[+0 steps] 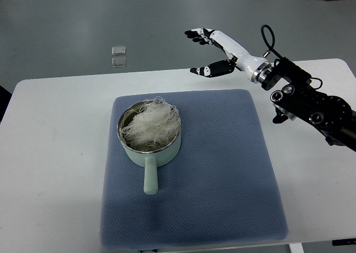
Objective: Put vermicelli into pot with right hand
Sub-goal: 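Open the right hand to drop vermicelli into the pot, withdraw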
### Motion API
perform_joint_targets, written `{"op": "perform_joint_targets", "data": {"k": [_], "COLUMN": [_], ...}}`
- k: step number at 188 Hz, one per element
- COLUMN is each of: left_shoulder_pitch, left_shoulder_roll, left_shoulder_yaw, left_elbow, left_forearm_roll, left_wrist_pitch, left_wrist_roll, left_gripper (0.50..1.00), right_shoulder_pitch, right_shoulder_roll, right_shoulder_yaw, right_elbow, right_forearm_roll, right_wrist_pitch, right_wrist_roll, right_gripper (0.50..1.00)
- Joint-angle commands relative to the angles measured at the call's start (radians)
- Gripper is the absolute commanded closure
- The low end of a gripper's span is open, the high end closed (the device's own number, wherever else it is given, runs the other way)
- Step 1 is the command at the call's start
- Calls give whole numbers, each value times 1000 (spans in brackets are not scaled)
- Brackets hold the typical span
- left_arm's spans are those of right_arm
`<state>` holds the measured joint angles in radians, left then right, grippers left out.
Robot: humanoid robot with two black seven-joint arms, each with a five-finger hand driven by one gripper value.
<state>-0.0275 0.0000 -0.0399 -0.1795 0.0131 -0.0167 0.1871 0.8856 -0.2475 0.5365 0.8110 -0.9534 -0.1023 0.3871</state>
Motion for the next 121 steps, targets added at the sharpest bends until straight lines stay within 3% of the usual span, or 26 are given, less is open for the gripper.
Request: {"op": "perform_joint_targets", "data": {"k": [1, 35, 42, 60, 121], "left_shoulder_pitch": [0, 0, 0, 0, 0], "left_shoulder_roll": [0, 0, 0, 0, 0], "left_shoulder_yaw": [0, -2, -2, -2, -5], "left_elbow": [0, 0, 0, -2, -2], "left_forearm_roll": [1, -1, -1, -1, -1], "left_wrist_pitch": [0, 0, 0, 0, 0], "left_wrist_roll": [0, 0, 0, 0, 0], "left_gripper": [500, 500, 500, 500, 500], "right_shoulder_pitch": [-77, -162, -171, -194, -205], "right_shoulder_roll": [4, -9, -9, -7, 5], "right_shoulder_yaw": [100, 137, 142, 146, 145], "right_elbow": [-18, -24, -27, -27, -27], "right_forearm_roll": [176, 446, 504, 604, 628], "right_wrist_pitch": [-19, -22, -25, -22, -20], "right_wrist_roll": [-45, -53, -53, -45, -40], "right_gripper": [660, 654, 615, 572, 570]}}
